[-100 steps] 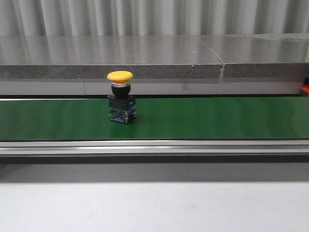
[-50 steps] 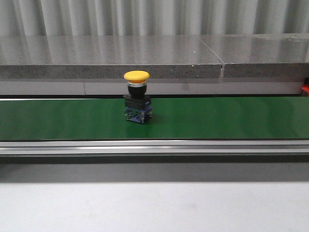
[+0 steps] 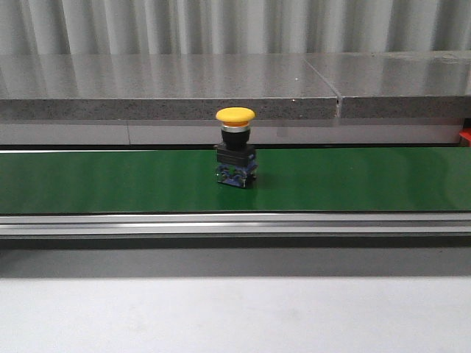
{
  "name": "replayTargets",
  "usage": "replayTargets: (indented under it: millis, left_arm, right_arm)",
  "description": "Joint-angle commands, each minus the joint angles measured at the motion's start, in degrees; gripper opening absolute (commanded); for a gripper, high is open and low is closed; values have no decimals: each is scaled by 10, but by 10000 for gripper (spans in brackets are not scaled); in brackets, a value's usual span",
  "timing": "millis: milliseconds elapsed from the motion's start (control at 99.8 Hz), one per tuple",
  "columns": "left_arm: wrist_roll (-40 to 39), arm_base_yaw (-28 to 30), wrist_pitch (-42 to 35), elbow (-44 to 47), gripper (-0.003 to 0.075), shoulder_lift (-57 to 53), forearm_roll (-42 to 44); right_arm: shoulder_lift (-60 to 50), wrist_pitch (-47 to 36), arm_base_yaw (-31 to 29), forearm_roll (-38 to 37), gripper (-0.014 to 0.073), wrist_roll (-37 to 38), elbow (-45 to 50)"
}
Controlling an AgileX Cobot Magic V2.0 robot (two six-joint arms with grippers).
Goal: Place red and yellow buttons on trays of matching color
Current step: 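Lower the red button into the red tray and open the right gripper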
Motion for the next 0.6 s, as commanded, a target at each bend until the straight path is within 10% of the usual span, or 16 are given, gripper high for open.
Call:
replayTargets:
  millis: [0,301,591]
  left_arm:
    - [0,-3,-47,-16,-21,5,-1]
    - [0,-3,-47,-16,-21,5,-1]
    - [0,-3,-47,-16,-21,5,-1]
  right_arm:
    - [-31,-20,-3,15,205,-2,-19]
    - [-34,-16,-3,18,571,-2,-22]
    - [-94,0,-3,40,595,-3,-23]
